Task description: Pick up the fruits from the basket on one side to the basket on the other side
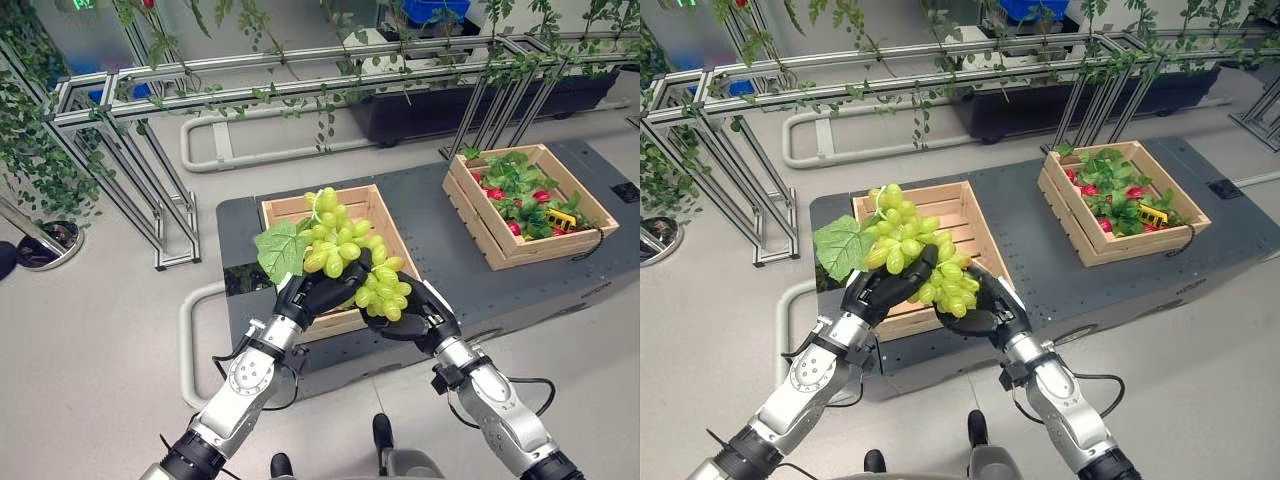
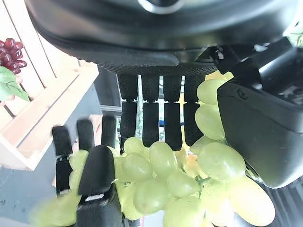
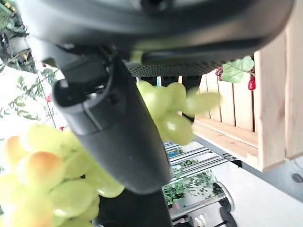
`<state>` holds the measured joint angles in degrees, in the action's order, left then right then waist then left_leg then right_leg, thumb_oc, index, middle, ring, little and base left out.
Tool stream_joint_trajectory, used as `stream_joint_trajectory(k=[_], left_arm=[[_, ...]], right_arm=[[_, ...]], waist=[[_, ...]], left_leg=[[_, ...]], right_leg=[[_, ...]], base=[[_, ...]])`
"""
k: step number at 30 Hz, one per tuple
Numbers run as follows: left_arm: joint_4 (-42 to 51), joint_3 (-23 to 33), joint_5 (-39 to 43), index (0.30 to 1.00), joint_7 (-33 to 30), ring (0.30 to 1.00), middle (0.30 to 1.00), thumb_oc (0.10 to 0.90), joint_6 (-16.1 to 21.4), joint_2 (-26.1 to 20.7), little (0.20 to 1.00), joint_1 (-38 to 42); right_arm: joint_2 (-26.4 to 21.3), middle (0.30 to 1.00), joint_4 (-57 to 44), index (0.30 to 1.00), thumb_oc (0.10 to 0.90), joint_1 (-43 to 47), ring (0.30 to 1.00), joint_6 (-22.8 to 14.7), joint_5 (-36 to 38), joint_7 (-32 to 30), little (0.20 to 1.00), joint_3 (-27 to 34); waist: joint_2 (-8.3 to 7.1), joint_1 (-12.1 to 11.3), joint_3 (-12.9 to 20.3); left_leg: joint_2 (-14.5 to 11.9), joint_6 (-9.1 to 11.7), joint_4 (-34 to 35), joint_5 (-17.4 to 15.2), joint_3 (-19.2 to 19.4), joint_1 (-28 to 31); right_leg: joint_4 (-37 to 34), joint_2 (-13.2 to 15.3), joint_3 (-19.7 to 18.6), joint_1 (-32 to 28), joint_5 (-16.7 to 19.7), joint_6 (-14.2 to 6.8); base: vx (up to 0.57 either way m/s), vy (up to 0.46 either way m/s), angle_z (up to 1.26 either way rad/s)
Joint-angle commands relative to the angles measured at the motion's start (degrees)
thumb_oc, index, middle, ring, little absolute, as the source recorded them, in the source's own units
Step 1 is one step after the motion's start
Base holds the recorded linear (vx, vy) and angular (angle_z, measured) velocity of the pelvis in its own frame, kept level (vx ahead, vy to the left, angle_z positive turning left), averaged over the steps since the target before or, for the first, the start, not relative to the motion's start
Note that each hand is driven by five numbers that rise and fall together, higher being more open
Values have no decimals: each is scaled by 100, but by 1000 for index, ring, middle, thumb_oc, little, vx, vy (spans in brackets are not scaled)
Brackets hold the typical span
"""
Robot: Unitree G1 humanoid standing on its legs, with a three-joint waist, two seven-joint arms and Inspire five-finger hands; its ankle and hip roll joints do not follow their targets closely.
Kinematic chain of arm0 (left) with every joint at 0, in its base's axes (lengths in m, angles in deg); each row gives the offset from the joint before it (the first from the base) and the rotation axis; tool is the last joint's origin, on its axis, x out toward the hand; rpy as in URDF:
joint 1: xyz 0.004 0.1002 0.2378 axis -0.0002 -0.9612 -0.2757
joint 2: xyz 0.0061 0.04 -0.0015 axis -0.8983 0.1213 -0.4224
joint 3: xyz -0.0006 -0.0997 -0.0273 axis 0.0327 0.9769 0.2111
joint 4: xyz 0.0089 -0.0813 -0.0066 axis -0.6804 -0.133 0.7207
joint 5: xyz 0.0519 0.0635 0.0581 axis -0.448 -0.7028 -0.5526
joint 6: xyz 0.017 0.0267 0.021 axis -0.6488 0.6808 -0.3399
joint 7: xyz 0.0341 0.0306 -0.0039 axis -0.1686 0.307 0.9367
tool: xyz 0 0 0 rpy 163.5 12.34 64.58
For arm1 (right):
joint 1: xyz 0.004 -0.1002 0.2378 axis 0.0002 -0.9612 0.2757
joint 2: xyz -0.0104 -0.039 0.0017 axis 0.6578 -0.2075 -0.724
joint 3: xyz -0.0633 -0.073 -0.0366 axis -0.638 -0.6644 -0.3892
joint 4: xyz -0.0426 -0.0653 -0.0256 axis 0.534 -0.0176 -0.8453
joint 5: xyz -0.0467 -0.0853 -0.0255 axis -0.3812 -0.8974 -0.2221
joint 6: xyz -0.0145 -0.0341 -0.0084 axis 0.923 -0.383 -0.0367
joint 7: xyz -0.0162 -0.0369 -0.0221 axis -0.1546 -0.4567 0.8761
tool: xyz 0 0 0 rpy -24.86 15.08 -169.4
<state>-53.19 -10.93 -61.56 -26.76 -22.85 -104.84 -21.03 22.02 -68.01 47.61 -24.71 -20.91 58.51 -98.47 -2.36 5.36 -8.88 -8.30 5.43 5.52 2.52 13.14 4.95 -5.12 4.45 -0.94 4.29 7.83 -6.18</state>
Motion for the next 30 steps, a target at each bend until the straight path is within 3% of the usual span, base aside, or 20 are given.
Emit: stream_joint_trajectory(k=[1,9,11,12,13,14,16,18,21,23,30], left_arm=[[544,-252,-243,300,79,300,300,400,484,79,300,569],[326,-246,-405,300,-282,300,300,400,464,115,300,500],[281,-208,-533,328,-494,328,328,419,476,129,328,499],[240,-190,-555,465,-589,465,465,510,490,134,465,513],[210,-166,-600,764,-742,764,764,709,468,160,764,532],[194,-126,-668,900,-882,900,900,800,468,169,900,539],[154,3,-846,900,-1251,900,900,800,496,176,900,516],[189,302,-1039,900,-1528,900,900,800,448,169,900,354],[137,513,-1180,900,-1545,900,900,800,440,171,900,275],[85,663,-1661,900,-1911,900,900,800,472,129,900,204],[-216,1535,-2969,900,-3027,900,900,800,-10,-166,900,197]], right_arm=[[279,300,-536,300,400,496,300,-588,554,-76,300,379],[386,300,-505,300,400,452,300,-723,655,-71,300,413],[397,300,-486,300,400,437,300,-784,730,-98,300,433],[407,300,-459,300,400,442,300,-818,783,-122,300,446],[417,300,-436,300,400,459,300,-847,821,-155,300,453],[407,300,-422,300,400,472,300,-877,862,-139,300,457],[387,300,-429,300,400,534,300,-865,916,-64,300,454],[388,300,-407,300,400,560,300,-919,1006,78,300,412],[414,300,-375,300,400,519,300,-1060,1103,31,300,477],[483,300,-357,300,400,450,300,-1146,1244,122,300,585],[700,300,-441,300,400,483,300,-1594,1567,91,300,1019]], waist=[[160,39,296],[143,44,292],[130,31,300],[124,17,301],[115,-15,300],[109,-55,295],[99,-192,259],[59,-315,165],[39,-328,152],[35,-327,151],[94,-305,-4]], left_leg=[[-20,-340,-52,-254,-146,-13],[-77,-319,-52,-211,-271,-100],[-67,-325,-52,-195,-359,-125],[-44,-334,-52,-189,-423,-143],[17,-356,-52,-193,-560,-164],[111,-388,-52,-203,-737,-183],[454,-507,-68,-241,-1281,-233],[796,-623,-349,-403,-1588,-348],[835,-651,-419,-449,-1496,-345],[931,-687,-440,-499,-1490,-339],[1252,-830,-646,-711,-1350,-271]], right_leg=[[12,139,205,-169,-288,-96],[12,14,139,-96,-308,-39],[12,-46,73,-88,-316,-5],[12,-68,42,-84,-314,5],[12,-94,-19,-79,-315,15],[12,-126,-106,-72,-310,23],[12,-190,-386,-70,-266,40],[12,-174,-627,-105,-179,23],[12,-126,-602,-121,-162,13],[12,-53,-595,-91,-104,-58],[139,268,-604,240,252,-342]], base=[[0,0,0],[8,-30,-1],[8,-10,-3],[5,1,-9],[1,18,-18],[-2,47,-22],[-18,124,-55],[-47,179,-111],[-63,169,-75],[-90,215,-39],[-110,247,-10]])
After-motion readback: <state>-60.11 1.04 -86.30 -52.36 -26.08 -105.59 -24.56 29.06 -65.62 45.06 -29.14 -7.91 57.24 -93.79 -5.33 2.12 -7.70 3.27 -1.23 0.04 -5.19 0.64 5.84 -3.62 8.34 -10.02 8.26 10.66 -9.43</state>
